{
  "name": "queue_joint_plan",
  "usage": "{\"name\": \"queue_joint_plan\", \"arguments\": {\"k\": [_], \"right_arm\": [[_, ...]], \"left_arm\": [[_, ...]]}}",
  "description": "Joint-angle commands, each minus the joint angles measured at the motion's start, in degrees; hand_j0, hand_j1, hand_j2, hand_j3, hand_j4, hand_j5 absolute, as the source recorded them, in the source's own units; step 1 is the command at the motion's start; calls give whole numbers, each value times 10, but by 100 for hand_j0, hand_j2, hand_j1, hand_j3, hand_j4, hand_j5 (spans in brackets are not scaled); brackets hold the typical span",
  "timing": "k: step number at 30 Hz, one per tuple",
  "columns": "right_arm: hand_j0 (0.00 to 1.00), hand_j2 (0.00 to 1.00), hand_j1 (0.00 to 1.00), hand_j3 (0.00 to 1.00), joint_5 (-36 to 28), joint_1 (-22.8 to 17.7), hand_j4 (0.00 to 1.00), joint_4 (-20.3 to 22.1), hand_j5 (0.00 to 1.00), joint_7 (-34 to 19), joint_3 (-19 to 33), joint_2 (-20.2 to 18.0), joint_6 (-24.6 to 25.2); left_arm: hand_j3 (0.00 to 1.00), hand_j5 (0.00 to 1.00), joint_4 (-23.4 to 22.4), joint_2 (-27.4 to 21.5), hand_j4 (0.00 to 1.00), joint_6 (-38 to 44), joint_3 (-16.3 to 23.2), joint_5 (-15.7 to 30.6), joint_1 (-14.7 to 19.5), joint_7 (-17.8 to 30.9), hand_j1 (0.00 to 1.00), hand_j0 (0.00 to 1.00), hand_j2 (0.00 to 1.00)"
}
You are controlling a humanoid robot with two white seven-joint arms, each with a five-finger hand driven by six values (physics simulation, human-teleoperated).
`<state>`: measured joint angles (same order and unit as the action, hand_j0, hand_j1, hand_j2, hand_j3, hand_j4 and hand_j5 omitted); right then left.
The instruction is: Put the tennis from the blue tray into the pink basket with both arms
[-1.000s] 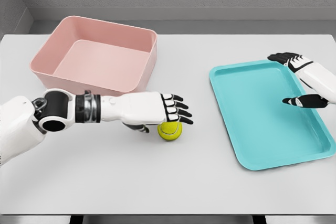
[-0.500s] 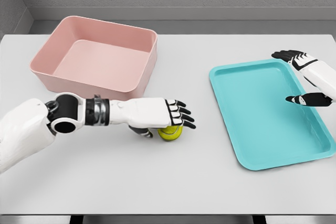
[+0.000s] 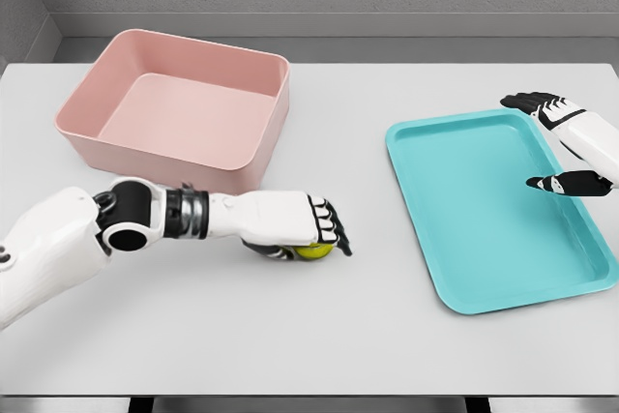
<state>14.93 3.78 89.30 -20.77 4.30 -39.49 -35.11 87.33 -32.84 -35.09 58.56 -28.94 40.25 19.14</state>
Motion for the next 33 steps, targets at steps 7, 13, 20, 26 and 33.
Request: {"name": "queue_joint_plan", "arguments": {"k": [7,13,20,26,33], "right_arm": [[100,100,100,100,-5,-4,100,1,100,0,1,-1,1],[100,100,100,100,-5,-9,100,3,100,0,9,-1,1],[100,100,100,100,-5,-9,100,4,100,0,9,-1,1],[100,100,100,100,-5,-9,100,4,100,0,9,-1,1],[100,100,100,100,-5,-9,100,4,100,0,9,-1,1]], "left_arm": [[61,61,-4,-2,61,1,1,6,-1,2,61,61,61],[61,61,-2,-2,61,1,1,6,3,2,61,61,61],[61,61,3,-1,61,1,0,8,19,2,61,61,61],[61,61,19,-6,61,1,0,14,41,2,61,61,61],[61,61,33,-13,61,1,-2,22,66,2,61,61,61]]}}
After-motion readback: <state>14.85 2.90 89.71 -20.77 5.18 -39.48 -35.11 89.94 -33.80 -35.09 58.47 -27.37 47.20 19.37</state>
